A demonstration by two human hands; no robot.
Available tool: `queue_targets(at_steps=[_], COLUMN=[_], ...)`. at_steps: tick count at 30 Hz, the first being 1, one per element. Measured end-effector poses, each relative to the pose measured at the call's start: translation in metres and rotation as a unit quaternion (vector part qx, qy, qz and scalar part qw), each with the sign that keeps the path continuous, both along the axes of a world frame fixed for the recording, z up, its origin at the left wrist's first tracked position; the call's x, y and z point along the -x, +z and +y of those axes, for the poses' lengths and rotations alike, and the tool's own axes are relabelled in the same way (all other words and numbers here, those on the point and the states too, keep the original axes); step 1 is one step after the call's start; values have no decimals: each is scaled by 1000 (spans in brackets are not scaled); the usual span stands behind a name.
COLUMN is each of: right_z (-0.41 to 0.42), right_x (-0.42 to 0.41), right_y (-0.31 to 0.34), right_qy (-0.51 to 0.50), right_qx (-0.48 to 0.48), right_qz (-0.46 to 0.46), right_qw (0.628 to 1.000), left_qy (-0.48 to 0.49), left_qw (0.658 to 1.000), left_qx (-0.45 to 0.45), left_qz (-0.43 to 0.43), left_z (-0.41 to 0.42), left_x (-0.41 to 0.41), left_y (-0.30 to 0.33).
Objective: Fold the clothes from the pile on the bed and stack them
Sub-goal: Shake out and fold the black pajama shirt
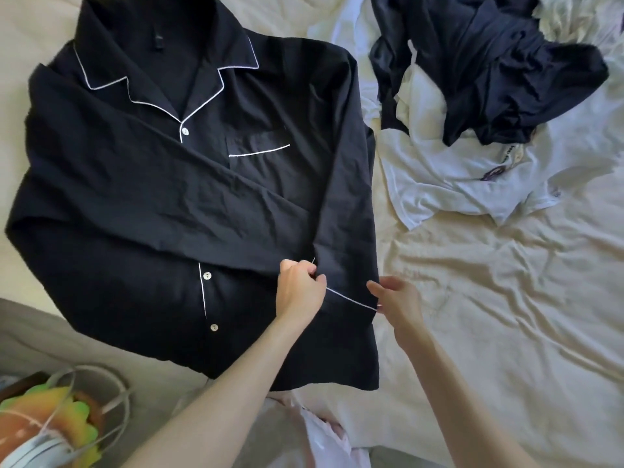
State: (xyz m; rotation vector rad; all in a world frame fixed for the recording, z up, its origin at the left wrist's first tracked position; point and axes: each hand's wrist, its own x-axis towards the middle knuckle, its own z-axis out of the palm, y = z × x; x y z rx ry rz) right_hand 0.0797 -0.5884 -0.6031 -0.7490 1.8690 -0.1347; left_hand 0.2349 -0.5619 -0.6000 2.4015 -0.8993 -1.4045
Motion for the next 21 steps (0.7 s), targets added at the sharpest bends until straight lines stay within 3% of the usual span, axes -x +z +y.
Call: queue_targets(at_steps=[3,6,10,13,16,21], right_z=[3,8,19,31,47,64], right_x=[-10,-36,-97,-146,-190,-240], right_y=[21,49,67,61,46,26], right_qy=[-25,-52,-9,15,-40,-105], right_qx=[76,162,194,122,20,-128], right_qz=[-2,-25,-76,-110,-156,-229], right_qw=[997,985,978,986,987,959], left_qy=[56,129,137,135,141,170], left_qw=[993,966,959,971,979,982], left_qx=[95,157,202,179,147,83], left_qz=[46,159,141,86,29,-23], left_z=[-2,-2,11,31,56,86], left_x=[-28,-70,-137,-185,-226,-277], left_y=[21,48,66,65,56,29])
